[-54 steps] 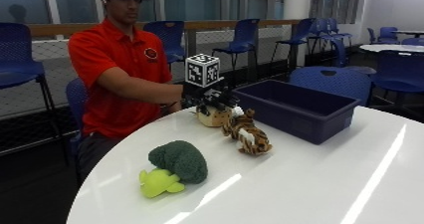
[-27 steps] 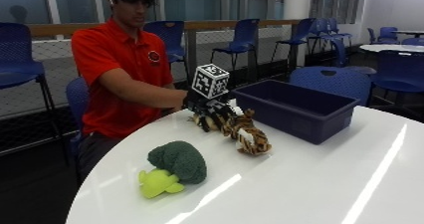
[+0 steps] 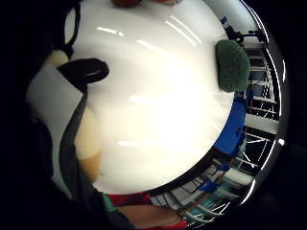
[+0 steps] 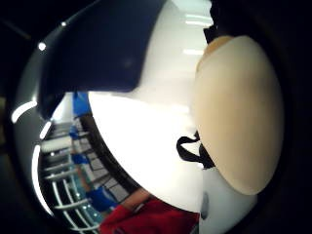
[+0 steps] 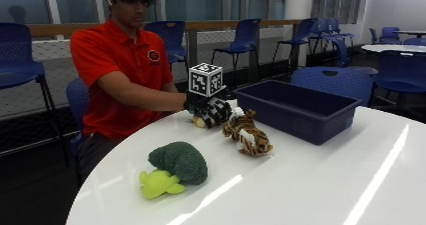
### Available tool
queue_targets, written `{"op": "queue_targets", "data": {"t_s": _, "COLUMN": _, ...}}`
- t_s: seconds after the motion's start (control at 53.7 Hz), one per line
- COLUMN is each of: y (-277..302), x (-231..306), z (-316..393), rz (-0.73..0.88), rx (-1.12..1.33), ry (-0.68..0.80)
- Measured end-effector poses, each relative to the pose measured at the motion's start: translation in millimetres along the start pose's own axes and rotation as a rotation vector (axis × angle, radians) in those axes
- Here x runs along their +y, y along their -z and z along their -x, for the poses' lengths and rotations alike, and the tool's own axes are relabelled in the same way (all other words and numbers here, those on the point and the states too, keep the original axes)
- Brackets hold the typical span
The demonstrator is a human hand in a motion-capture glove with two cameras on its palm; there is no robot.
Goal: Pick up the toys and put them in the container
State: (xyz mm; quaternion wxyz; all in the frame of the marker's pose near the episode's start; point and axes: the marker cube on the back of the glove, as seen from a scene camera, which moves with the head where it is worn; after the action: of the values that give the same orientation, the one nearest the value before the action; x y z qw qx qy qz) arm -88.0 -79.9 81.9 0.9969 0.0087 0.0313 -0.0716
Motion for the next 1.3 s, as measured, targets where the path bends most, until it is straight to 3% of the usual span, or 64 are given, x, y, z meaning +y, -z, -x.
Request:
{"op": "queue_targets", "data": {"t_s": 0.335, "y": 29, "x": -9, "z": -11, "rz": 0.034, "rx": 0.027, "ry": -0.001}}
{"op": "queue_targets", "data": {"t_s": 0.689, "y": 127, "x": -53, "z": -28, "rz": -0.035, "rx": -0.017, "ry": -0.055}}
{"op": "queue_targets", "data": {"t_s": 0.986, "y": 199, "x": -121, "z": 44, "rz": -0.075, "rx": -0.022, "ry": 0.015}}
{"op": "queue_targets", "data": {"t_s": 1.303, "y": 212, "x": -179, "z": 141, "rz": -0.159, "rx": -0.065, "ry": 0.119}}
